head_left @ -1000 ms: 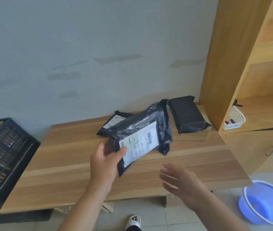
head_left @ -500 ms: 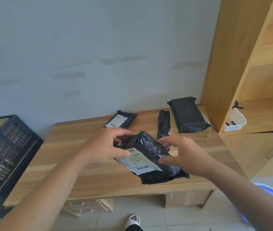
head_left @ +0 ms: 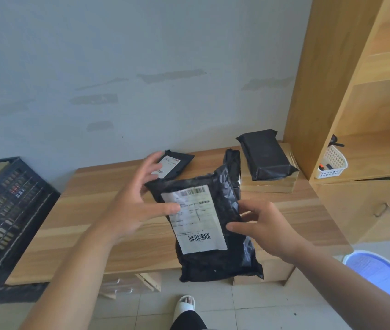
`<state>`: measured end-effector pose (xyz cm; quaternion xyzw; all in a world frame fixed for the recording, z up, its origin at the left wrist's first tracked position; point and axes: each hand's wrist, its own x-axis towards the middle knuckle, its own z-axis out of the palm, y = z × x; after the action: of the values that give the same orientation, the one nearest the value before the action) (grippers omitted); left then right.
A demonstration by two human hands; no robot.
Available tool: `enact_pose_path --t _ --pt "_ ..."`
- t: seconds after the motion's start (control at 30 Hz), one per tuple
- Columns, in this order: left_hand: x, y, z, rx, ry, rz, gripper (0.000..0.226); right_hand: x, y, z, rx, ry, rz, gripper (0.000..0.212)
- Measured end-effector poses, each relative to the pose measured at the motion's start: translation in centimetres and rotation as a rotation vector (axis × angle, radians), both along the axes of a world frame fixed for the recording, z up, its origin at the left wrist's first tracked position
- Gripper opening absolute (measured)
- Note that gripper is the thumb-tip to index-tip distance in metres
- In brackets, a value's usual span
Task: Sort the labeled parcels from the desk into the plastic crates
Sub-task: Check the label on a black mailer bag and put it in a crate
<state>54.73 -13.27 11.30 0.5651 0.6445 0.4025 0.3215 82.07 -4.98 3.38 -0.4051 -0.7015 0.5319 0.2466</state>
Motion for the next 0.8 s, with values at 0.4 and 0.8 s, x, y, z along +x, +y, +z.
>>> enact_pose_path --t 0.4,0.8 --pt "0.6 -6.6 -10.3 -0.253 -0.654 0.059 0.076 -0.9 -2.8 -2.3 -0.258 0.171 -0.099 0.031" --pt "-7.0 -18.2 -6.9 -0.199 -0.616 0.252 0.049 -12.1 -9.8 0.6 -0.327 0.121 0.078 0.026"
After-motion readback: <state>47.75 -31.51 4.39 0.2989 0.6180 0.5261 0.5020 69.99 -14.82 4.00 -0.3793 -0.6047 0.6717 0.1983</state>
